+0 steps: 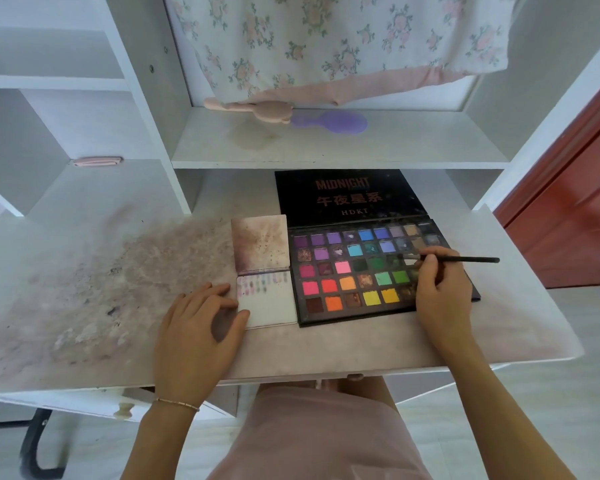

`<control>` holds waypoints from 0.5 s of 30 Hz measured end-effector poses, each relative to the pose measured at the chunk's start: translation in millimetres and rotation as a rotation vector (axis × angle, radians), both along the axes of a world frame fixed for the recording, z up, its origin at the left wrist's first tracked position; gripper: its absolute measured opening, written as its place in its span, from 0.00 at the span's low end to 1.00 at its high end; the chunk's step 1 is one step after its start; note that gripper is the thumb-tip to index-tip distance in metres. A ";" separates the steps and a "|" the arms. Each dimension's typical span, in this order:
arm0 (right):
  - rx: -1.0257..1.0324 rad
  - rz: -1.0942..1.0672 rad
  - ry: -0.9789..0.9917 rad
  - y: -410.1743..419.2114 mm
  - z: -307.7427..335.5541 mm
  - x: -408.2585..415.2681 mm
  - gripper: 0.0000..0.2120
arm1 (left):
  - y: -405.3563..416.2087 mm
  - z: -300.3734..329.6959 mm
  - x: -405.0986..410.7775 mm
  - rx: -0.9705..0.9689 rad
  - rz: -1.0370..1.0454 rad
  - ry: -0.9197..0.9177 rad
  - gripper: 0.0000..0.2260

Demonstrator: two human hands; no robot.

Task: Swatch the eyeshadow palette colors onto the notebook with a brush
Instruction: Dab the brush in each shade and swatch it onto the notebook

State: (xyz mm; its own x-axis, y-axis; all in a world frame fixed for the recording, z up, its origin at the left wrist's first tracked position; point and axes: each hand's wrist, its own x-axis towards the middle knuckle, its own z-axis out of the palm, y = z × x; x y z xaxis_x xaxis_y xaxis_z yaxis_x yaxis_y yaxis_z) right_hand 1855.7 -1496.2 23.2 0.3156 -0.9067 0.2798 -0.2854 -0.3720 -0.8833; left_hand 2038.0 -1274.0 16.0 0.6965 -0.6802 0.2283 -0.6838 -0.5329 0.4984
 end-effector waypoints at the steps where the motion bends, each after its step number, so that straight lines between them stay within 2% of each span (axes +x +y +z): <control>1: -0.007 -0.010 0.021 -2.9 -0.6 0.0 0.12 | -0.6 0.5 -0.3 0.002 0.004 0.002 0.13; 5: -0.020 -0.002 0.077 -8.8 -4.5 0.2 0.06 | -1.0 0.6 -0.5 0.017 0.011 -0.005 0.11; 11: -0.035 0.042 0.177 -11.6 -8.0 -0.4 0.04 | -3.5 2.2 -0.9 0.029 0.018 -0.027 0.10; 15: -0.056 0.022 0.150 -11.9 -9.3 -1.2 0.03 | -3.5 2.1 -1.1 0.032 0.018 -0.044 0.10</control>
State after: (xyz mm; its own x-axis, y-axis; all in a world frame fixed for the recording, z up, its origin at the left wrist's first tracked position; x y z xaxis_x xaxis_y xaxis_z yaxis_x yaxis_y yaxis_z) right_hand 1854.5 -1508.1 13.9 0.3775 -0.8834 0.2777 -0.4040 -0.4269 -0.8090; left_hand 2036.9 -1277.6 18.0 0.6983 -0.6753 0.2376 -0.6951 -0.5604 0.4502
